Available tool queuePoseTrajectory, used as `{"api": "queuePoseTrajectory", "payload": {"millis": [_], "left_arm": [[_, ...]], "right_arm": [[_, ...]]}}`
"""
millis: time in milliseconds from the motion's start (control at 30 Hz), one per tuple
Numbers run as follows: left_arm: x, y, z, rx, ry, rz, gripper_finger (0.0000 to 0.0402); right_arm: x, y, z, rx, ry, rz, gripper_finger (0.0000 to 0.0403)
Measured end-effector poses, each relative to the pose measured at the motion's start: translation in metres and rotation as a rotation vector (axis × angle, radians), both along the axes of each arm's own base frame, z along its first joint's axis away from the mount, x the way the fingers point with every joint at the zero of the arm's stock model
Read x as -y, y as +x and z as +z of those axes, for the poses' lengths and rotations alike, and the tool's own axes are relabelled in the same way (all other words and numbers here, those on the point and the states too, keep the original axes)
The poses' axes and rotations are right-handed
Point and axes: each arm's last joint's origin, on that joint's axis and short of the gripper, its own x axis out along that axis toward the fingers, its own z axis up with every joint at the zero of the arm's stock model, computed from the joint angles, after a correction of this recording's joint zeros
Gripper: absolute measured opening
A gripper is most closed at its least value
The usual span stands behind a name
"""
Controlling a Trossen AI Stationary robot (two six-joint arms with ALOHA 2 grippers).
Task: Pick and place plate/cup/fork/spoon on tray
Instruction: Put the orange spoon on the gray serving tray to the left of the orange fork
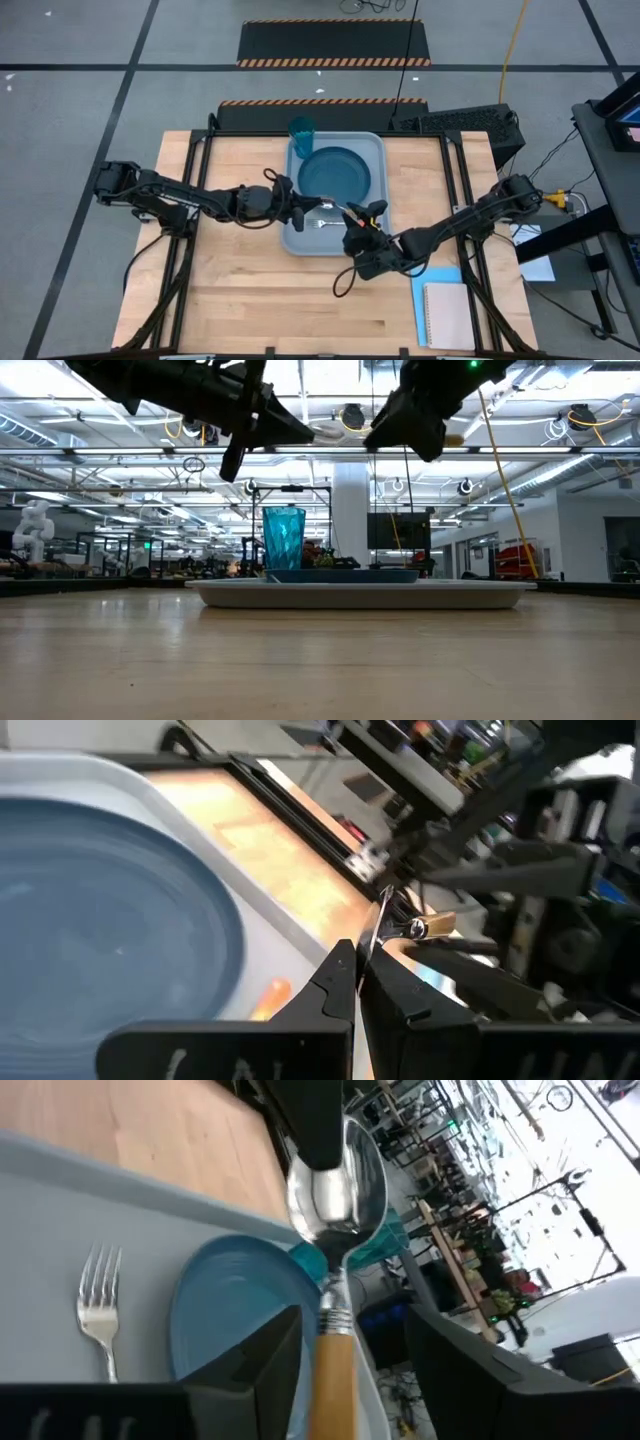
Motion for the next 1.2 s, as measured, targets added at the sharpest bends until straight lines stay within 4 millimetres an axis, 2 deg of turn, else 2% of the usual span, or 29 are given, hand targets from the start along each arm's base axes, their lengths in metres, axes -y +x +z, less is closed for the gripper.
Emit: {"api": "queuePoseTrajectory", "payload": {"millis": [333,700,833,967,1200], "left_arm": [[0.004,-0.001,0.0,-0.008,0.064,0.089,0.0004],[0.006,0.002,-0.005,-0.038,0.164,0.148,0.0004],[0.006,0.006,-0.01,-0.033,0.176,0.146,0.0004],[0.007,0.006,-0.006,-0.011,0.186,0.144,0.0005],[0.007,0.007,-0.009,-0.021,0.186,0.143,0.0005]], "right_arm": [[0.016,0.008,0.001,0.101,0.102,-0.051,0.0132],[0.028,0.018,-0.015,0.057,0.124,-0.07,0.013],[0.029,0.019,-0.015,0.067,0.114,-0.085,0.013],[0.029,0.019,-0.015,0.073,0.105,-0.093,0.0127],[0.029,0.02,-0.015,0.07,0.122,-0.071,0.0085]]}}
